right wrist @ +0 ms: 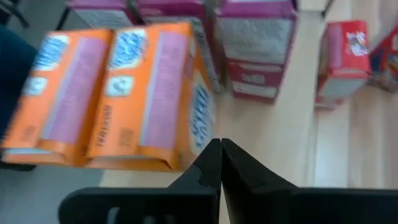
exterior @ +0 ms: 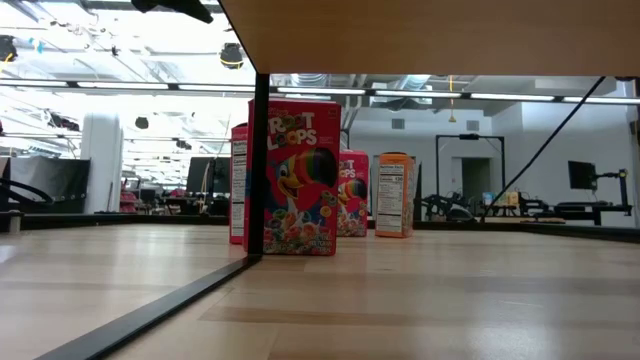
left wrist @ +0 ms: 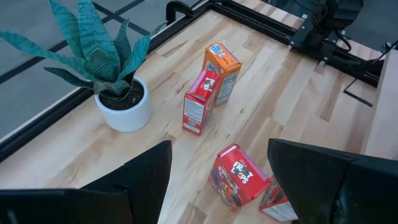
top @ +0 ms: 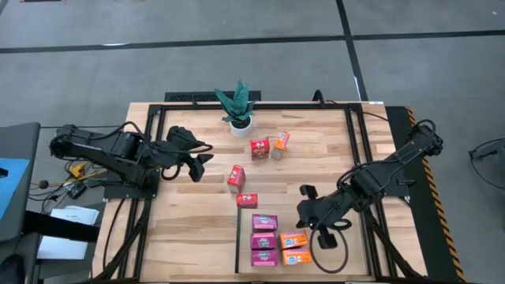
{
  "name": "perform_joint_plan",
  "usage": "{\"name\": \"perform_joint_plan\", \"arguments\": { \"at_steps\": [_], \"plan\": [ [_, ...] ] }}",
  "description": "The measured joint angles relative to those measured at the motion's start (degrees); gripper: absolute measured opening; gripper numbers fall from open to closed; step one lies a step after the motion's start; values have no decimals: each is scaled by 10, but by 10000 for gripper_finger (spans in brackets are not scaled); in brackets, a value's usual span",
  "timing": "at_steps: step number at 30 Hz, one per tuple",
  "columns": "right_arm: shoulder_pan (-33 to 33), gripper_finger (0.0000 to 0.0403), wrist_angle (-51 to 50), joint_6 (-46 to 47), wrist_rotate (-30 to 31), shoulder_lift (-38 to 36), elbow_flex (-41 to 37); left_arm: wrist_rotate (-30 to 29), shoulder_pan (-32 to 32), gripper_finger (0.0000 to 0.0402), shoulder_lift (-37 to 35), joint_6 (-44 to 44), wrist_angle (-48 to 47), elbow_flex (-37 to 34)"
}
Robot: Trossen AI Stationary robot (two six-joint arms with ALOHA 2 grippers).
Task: Stack cereal on shelf
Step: Put the orange cereal box on the shelf, then put the orange cereal box on the middle top shelf
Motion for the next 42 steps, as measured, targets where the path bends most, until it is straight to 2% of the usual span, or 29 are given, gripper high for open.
{"name": "perform_joint_plan", "arguments": {
  "at_steps": [6,14,24,28,31,33,36,42],
  "plan": [
    [17,10,-2,3,-10,0,0,0,0,255,0,0,0,0],
    [18,33,-7,25,-7,0,0,0,0,255,0,0,0,0],
    [-5,16,-31,29,3,0,0,0,0,255,0,-2,0,0],
    [-32,27,-73,7,26,-11,0,0,0,255,0,-2,0,0],
    [-80,41,-140,-14,51,-30,23,0,0,255,0,-2,1,0],
    [-121,53,-201,-51,53,-41,42,0,0,255,0,-2,0,0],
    [-189,82,-264,-158,40,-50,70,0,0,255,0,-2,0,0],
    [-304,182,-279,-421,10,-39,77,0,0,255,0,-9,0,0]
  ]
}}
